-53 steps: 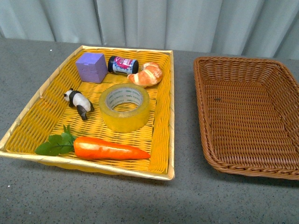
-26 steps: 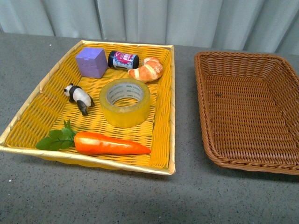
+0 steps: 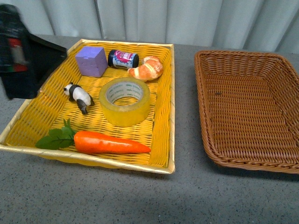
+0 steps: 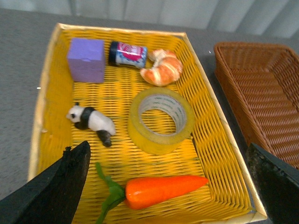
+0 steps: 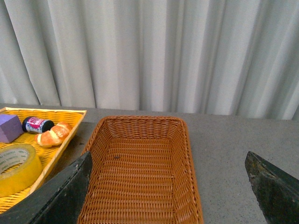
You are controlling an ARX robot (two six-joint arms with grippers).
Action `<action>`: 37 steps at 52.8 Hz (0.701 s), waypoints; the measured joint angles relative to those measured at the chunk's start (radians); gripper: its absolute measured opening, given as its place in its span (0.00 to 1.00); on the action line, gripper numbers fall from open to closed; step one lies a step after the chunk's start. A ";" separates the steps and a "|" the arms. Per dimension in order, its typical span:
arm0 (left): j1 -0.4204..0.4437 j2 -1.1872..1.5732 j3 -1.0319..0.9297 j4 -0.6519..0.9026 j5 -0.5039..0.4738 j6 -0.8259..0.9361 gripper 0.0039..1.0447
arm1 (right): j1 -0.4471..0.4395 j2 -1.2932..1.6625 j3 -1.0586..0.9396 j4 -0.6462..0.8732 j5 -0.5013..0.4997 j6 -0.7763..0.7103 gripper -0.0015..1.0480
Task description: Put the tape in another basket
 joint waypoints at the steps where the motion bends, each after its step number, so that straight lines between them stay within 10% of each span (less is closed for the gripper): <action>1: -0.001 0.018 0.011 0.000 0.003 0.006 0.94 | 0.000 0.000 0.000 0.000 0.000 0.000 0.91; 37: -0.053 0.691 0.631 -0.329 0.034 0.240 0.94 | 0.000 0.000 0.000 0.000 0.000 0.000 0.91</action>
